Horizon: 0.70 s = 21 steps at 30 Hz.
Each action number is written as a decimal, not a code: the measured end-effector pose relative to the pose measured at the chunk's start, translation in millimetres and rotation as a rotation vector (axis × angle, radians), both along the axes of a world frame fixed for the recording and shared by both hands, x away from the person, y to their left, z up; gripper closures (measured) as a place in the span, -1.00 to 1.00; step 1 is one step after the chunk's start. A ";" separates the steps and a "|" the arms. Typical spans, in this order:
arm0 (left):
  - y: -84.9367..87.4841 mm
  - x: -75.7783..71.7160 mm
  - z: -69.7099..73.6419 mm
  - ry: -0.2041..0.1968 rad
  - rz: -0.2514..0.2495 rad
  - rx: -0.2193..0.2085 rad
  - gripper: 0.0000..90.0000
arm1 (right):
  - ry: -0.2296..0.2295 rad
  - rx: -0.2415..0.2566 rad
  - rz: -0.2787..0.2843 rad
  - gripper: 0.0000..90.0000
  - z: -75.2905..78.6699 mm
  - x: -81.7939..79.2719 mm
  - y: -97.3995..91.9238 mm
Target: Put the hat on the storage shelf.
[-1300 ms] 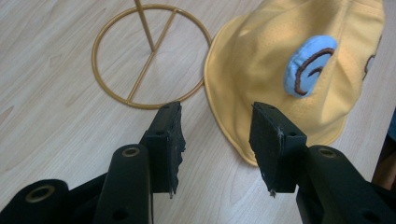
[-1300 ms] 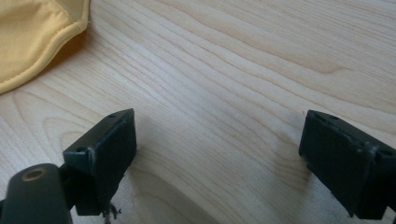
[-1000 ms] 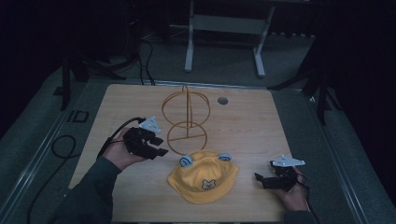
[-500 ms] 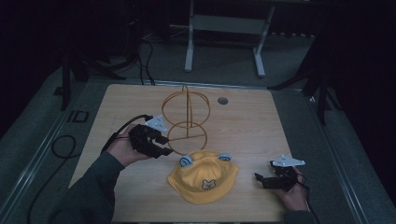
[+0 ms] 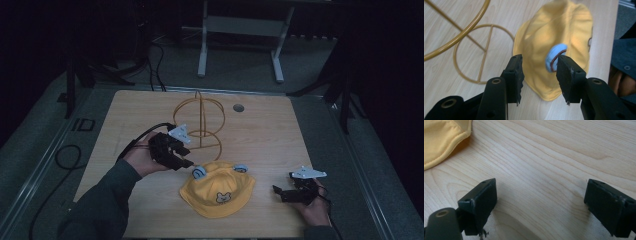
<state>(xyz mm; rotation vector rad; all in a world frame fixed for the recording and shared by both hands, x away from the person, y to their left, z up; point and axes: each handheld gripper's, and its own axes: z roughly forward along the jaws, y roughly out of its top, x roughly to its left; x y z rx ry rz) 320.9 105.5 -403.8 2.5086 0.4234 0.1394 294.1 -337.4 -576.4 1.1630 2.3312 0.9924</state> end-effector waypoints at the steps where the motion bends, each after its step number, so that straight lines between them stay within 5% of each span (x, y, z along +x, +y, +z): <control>1: -2.0 -0.3 0.0 0.000 -0.005 0.006 0.25 | 0.000 0.000 0.000 -0.75 0.0 0.0 0.0; 10: -17.9 -0.9 4.1 0.009 -0.044 -0.011 0.25 | 0.000 0.000 0.000 -0.75 0.0 0.0 0.0; 21: -44.6 -2.8 -3.2 0.023 -0.095 0.028 0.25 | 0.000 0.000 0.000 -0.75 0.0 0.0 0.0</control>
